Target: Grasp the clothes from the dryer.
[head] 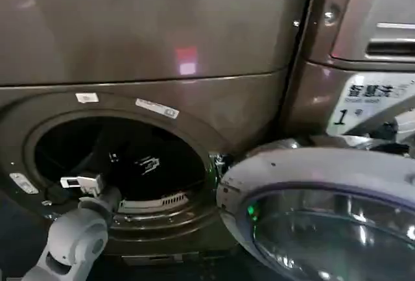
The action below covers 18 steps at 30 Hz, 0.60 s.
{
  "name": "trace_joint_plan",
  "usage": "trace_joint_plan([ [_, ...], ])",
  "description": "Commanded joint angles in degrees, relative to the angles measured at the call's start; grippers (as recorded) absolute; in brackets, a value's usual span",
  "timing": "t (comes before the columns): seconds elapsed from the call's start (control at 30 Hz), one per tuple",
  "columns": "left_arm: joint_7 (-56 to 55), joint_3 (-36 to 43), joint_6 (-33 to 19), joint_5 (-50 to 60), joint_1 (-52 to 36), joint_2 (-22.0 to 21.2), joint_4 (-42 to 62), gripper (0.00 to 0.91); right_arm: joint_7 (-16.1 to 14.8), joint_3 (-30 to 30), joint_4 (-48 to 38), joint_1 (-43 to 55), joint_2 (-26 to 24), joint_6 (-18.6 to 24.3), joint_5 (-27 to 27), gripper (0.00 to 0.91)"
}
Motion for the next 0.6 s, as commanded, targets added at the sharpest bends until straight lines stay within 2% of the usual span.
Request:
trace_joint_plan([
  [0.03,-0.1,1.2,-0.7,0.4,-2.0,-0.4,2.2,0.907,0.5,0.4,0.1,-0.1,0.1,-0.6,-0.3,0.907],
  [0.23,-0.1,3.8,-2.2,1.4,-9.1,-2.6,9.3,0.907,0.4,0.7,0.2,-0.5,-0.1,-0.5,-0.3,0.907],
  [0.6,0.1,8.9,-7.9,3.1,-22.4,-7.1,26.6,0.907,0.0,1.3,0.2,-0.7,0.0,-0.4,-0.3,0.907],
])
